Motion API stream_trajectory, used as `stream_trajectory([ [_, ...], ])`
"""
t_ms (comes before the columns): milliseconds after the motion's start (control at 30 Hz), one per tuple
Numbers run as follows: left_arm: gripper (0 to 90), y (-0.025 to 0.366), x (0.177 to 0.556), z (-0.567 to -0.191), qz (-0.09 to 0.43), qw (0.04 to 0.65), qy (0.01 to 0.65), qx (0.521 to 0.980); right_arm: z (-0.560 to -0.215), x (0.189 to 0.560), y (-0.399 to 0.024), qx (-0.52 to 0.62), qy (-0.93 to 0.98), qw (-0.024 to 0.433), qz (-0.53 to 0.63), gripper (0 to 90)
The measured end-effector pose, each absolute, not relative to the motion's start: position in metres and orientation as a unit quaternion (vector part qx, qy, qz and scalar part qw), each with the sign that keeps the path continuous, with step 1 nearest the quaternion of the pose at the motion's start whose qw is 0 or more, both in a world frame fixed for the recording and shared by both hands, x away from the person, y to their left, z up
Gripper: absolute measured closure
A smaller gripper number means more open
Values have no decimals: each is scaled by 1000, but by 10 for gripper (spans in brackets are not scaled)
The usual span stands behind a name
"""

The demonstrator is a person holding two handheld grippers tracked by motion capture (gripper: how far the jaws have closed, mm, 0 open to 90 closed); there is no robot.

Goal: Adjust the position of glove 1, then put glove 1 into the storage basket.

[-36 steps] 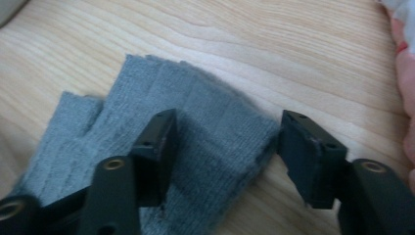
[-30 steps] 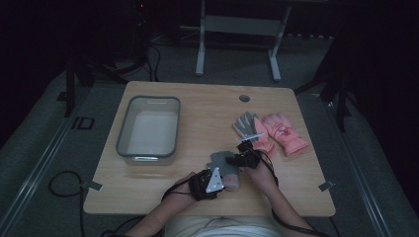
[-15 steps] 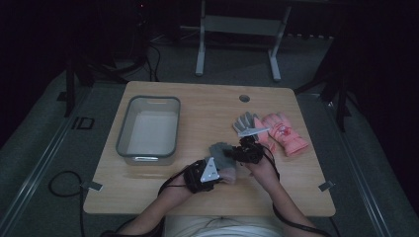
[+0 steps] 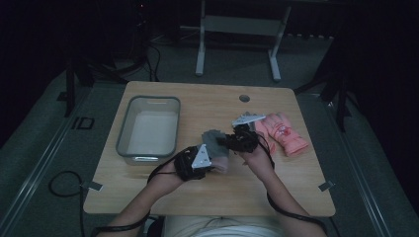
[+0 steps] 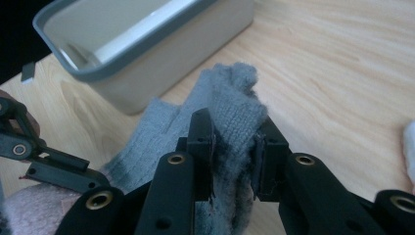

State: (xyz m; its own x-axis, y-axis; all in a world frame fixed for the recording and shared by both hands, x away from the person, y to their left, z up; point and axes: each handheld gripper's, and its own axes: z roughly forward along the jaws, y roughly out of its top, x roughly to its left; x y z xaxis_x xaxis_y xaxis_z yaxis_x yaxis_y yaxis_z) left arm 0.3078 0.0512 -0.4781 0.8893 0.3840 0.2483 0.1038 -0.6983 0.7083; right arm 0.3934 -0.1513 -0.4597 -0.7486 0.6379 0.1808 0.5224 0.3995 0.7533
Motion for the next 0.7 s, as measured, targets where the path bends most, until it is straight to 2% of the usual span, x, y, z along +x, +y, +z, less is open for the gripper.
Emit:
stream_trajectory([
  [700,697,107,322,-427,247,323,144,902,-410,423,-85,311,839,81,440,741],
])
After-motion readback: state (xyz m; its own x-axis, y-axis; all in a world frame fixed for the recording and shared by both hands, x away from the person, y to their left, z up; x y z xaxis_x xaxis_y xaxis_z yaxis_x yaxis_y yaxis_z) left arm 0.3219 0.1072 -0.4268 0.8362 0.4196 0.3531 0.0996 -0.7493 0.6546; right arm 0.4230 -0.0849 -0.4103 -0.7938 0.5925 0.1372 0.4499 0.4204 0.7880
